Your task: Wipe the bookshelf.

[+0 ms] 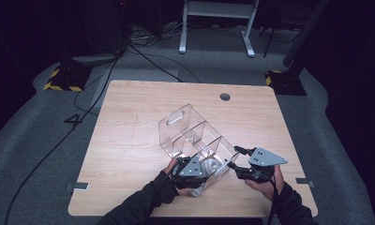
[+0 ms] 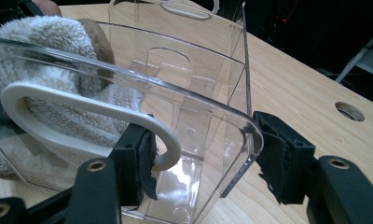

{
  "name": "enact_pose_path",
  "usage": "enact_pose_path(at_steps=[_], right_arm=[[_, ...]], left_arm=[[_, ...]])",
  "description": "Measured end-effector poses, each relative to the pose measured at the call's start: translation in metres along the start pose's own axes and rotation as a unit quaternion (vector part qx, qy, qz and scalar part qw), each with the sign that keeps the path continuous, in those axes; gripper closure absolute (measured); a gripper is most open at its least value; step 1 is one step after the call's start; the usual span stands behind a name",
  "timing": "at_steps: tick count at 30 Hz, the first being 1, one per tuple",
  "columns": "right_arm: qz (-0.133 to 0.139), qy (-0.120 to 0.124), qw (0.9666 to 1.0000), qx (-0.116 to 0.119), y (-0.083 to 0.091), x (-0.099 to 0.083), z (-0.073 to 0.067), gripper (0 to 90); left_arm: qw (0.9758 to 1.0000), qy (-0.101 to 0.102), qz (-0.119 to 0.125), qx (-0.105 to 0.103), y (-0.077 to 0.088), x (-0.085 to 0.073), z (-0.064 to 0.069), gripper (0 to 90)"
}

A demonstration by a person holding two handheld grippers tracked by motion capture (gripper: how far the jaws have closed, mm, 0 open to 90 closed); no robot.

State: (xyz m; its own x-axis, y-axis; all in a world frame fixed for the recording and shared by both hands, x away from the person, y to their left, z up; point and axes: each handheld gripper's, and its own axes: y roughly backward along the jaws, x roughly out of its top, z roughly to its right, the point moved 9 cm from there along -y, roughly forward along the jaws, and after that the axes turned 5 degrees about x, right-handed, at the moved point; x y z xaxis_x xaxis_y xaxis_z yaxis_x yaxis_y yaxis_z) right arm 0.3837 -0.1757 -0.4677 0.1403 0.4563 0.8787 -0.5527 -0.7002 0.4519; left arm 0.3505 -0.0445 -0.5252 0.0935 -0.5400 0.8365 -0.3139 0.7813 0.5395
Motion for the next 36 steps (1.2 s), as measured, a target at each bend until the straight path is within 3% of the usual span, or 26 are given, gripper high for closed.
enact_pose_path(at_steps=[6,12,19,21,25,29,34,36], right_arm=[[-0.004,0.000,0.9999,-0.010,0.000,0.000,0.003,41.5],[-0.006,0.000,0.9999,-0.014,0.000,0.000,0.002,41.7],[-0.006,-0.001,0.9999,-0.013,0.000,-0.001,0.003,41.8],[-0.005,-0.001,0.9999,-0.013,0.000,-0.001,0.003,41.8],[-0.006,-0.003,0.9999,-0.013,0.000,-0.001,0.002,41.8],[-0.006,-0.002,1.0000,-0.006,0.001,0.000,0.000,41.3],[-0.004,0.009,1.0000,0.000,0.001,0.002,-0.003,41.2],[-0.004,0.028,0.9996,0.000,0.003,0.003,-0.006,41.2]], left_arm=[[0.9997,-0.006,-0.007,0.024,-0.007,0.000,-0.001,71.0],[0.9994,-0.007,-0.032,0.007,-0.007,-0.013,0.002,70.9],[0.9977,-0.011,-0.064,-0.020,0.018,-0.035,0.012,70.6],[0.9972,-0.017,-0.070,-0.019,0.023,-0.040,0.013,70.4],[0.9967,-0.007,-0.079,-0.018,0.041,-0.053,0.014,70.1],[0.9963,-0.008,-0.086,-0.001,0.052,-0.059,0.014,69.9],[0.9972,-0.005,-0.073,0.017,0.049,-0.051,0.010,70.1],[0.9989,0.007,-0.034,0.030,0.050,-0.029,0.008,70.2]])
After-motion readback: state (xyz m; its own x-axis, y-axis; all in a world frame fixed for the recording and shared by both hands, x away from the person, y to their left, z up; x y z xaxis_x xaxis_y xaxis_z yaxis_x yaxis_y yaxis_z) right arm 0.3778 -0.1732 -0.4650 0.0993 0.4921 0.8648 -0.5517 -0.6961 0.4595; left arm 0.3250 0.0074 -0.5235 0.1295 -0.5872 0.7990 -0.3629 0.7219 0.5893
